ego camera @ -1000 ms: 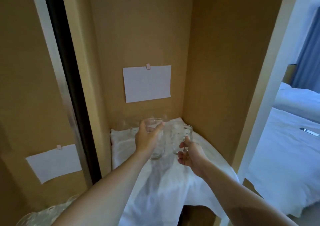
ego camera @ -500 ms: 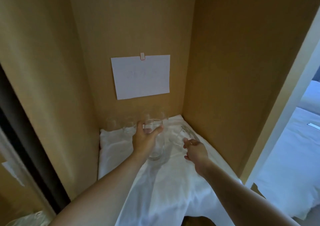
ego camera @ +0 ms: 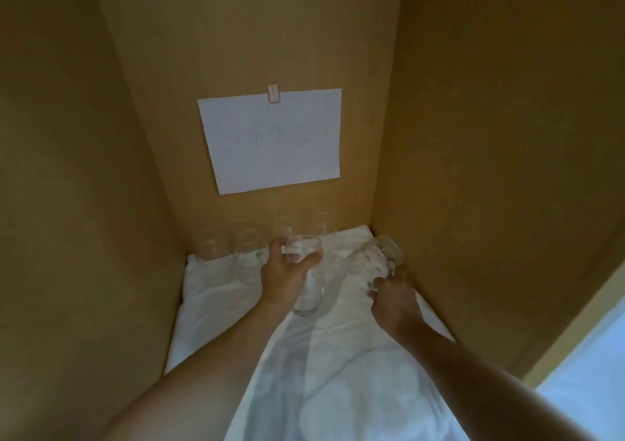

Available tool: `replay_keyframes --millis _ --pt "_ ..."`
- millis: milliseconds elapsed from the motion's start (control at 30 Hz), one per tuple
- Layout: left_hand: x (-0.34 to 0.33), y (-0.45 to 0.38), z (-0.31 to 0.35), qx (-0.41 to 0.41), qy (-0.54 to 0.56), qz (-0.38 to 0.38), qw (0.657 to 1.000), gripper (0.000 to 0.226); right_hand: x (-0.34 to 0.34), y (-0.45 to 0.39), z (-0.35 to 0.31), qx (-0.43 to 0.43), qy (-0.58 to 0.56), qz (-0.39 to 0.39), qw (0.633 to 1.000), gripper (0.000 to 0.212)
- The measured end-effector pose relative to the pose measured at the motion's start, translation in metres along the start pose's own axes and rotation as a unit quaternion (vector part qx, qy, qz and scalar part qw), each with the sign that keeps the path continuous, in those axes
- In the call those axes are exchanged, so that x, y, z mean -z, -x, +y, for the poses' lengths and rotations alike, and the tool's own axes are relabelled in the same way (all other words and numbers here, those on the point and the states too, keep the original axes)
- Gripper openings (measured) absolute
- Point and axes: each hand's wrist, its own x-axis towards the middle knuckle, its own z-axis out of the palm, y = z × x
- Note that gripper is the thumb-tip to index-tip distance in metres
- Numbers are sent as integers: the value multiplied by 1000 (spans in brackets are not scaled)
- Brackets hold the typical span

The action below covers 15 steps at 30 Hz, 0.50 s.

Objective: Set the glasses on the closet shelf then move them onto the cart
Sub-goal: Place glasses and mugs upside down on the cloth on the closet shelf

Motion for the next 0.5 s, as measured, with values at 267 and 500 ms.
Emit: replay_keyframes --millis 267,500 --pt "-22 -17 -12 2 20 -9 1000 88 -33 -32 1 22 141 -29 989 7" --pt "-30 -28 -15 4 18 -5 1000 75 -40 -51 3 18 117 17 993 25"
